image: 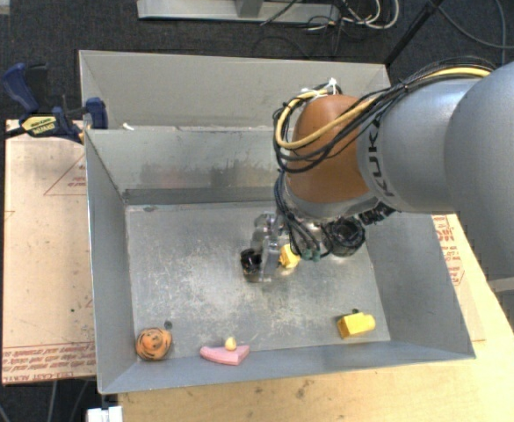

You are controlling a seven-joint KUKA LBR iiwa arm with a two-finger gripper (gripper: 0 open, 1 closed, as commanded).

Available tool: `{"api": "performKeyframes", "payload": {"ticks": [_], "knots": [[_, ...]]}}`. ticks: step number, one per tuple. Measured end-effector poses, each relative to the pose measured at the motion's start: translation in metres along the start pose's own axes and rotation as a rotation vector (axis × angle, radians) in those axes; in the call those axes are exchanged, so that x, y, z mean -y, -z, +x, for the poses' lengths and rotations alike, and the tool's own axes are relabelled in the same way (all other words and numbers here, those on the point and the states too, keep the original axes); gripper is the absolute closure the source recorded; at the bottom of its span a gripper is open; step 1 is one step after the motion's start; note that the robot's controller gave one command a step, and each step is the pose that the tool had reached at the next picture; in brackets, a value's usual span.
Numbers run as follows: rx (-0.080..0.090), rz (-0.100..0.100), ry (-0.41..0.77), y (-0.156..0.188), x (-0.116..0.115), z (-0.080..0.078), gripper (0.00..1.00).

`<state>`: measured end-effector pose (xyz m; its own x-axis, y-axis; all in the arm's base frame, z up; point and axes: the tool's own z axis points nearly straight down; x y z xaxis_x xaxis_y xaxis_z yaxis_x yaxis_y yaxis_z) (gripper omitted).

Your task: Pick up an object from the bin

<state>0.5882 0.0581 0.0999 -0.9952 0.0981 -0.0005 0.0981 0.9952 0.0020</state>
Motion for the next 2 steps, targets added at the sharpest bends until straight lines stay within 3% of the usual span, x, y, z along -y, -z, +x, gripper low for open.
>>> {"api": "performKeyframes", "payload": {"ticks": [1, 2], "knots": [[0.000, 0.000, 0.000, 0.000, 0.000, 0.000, 1.00], [0.002, -0.005, -0.002, -0.014, 0.011, -0.014, 1.00]]}}
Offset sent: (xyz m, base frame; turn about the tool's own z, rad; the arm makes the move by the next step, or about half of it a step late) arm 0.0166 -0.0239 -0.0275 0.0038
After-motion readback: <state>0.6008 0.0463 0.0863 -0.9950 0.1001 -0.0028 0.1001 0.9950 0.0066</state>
